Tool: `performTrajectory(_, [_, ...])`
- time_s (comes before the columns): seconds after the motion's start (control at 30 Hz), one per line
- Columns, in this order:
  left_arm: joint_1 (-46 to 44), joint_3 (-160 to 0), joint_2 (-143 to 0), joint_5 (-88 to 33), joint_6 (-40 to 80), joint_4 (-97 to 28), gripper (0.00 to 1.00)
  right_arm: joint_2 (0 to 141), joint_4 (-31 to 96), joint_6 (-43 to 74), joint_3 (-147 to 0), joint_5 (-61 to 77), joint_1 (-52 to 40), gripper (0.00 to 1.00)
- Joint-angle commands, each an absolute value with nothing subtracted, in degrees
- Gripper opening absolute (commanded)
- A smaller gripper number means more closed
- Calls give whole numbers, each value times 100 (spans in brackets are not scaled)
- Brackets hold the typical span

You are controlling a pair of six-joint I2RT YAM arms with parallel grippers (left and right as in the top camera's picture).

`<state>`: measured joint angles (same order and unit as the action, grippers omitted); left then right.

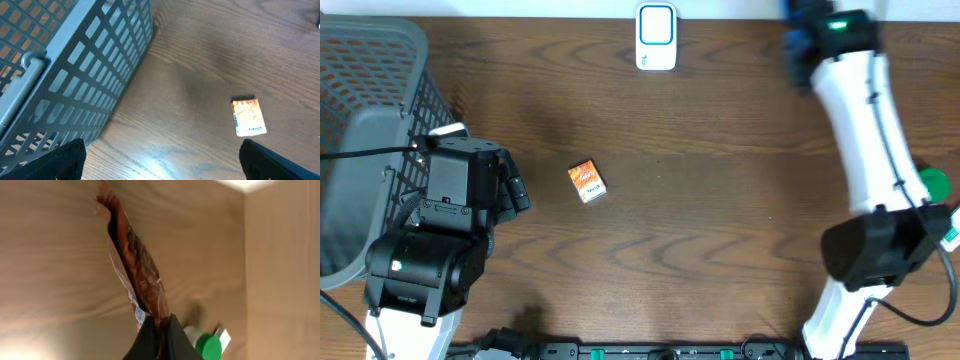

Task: Scan the item barcode
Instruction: 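Move right gripper to table right edge and drop candy bar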

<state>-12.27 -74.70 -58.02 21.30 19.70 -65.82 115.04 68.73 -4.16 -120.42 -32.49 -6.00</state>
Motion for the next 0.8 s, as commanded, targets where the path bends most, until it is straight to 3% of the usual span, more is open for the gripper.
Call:
performTrajectory(0.0, [-1232,-7522,-5804,2152,2027,-6598,98,11546,6711,480,-11854,-3133,165,1])
performTrajectory(0.33, [-1229,-7522,-5804,2150,2025,-6598,98,11546,4998,814,-9968,-2357,2318,1])
performTrajectory(0.6, [-1232,-7522,-5804,2152,2027,-6598,98,11546,4128,1116,-9096,-1931,3116,1])
performTrajectory(0.63, [-1232,-7522,-5804,2152,2025,-6598,98,11537,4141,1114,-9111,-1887,3151,10])
performTrajectory(0.67, [-1229,-7522,-5804,2152,2027,-6598,98,11518,4209,1111,-9155,-1879,3170,45])
performTrajectory(0.7, [-1232,-7522,-5804,2152,2025,-6598,98,11498,4268,1111,-9212,-1870,3181,73])
performTrajectory(0.73, [-1229,-7522,-5804,2152,2027,-6598,98,11461,4342,1111,-9286,-1811,3179,90])
performTrajectory(0.77, [-1229,-7522,-5804,2152,2025,-6598,98,11402,4442,1111,-9400,-1653,3179,99])
